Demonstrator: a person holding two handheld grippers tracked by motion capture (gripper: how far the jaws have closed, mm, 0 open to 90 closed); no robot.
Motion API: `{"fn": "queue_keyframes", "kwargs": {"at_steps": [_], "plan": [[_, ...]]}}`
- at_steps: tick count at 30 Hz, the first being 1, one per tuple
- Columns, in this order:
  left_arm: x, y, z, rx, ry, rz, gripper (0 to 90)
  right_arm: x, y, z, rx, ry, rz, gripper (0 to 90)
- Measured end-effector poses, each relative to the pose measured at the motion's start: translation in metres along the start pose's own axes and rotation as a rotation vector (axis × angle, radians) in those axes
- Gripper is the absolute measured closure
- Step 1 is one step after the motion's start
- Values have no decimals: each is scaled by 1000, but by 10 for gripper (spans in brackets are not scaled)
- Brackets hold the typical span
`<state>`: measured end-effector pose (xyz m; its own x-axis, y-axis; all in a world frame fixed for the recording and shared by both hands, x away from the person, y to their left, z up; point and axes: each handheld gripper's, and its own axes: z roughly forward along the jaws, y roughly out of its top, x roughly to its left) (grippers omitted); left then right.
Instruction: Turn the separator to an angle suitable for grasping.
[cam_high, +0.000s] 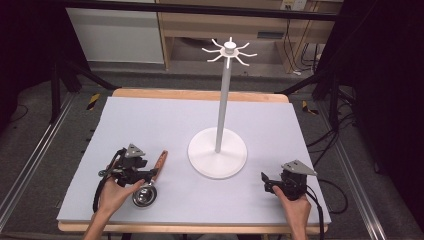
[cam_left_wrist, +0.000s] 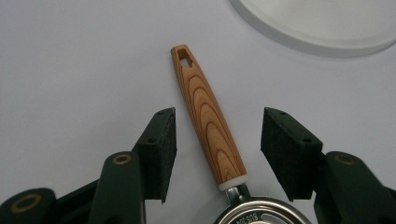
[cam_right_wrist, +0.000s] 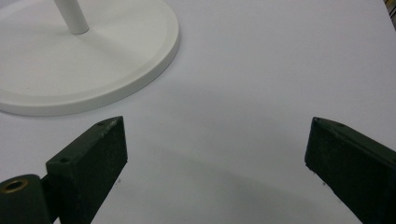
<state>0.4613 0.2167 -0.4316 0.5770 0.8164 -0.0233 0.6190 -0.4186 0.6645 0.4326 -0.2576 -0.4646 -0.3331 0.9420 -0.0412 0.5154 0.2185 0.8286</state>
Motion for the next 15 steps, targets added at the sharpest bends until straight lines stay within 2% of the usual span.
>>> {"fn": "queue_keyframes", "kwargs": {"at_steps": [7, 12, 15], "plan": [[-3, -2, 10, 33, -9, 4, 486, 0, 0, 0, 7, 8, 4, 63], [-8, -3, 22, 74, 7, 14, 512, 1, 0, 1, 13, 5, 2, 63], [-7, -5, 27, 94, 16, 1, 533, 1, 0, 2, 14, 7, 3, 63]]}}
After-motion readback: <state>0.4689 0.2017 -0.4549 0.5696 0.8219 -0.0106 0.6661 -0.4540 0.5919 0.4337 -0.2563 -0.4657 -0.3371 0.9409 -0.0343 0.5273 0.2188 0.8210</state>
